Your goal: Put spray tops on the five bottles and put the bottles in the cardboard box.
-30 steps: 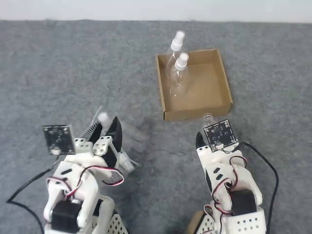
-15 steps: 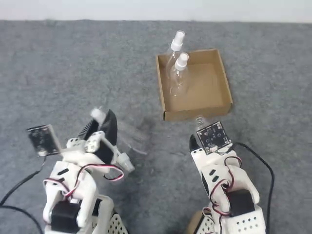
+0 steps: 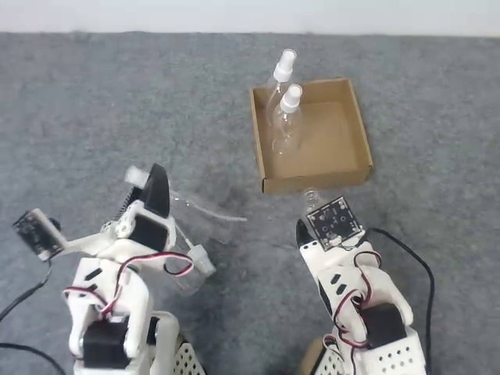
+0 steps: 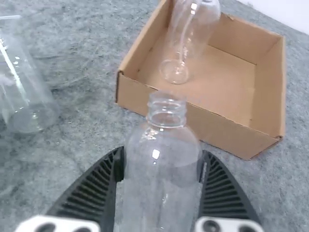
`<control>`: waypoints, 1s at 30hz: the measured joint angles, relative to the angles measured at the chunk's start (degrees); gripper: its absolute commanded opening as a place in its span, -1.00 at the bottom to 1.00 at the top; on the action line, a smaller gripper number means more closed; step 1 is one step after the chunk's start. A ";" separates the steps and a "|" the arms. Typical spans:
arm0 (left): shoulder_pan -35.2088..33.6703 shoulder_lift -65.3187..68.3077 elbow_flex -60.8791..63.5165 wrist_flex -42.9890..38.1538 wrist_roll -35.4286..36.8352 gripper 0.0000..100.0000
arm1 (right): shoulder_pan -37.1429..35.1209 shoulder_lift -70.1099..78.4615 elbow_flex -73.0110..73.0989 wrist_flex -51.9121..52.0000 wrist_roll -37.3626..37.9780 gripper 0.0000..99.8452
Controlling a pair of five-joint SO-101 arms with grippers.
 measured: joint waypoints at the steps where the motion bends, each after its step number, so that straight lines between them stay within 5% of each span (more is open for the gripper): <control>1: -1.05 0.00 0.70 -1.05 0.62 -0.98 | -0.18 0.00 0.00 0.00 0.00 -0.78; 10: -9.14 0.00 4.57 -9.49 7.03 -0.98 | -3.34 -0.09 0.62 0.00 0.00 -0.78; 30: -8.53 0.00 4.57 -9.49 7.82 -0.98 | -6.86 0.00 2.73 0.00 9.14 -0.77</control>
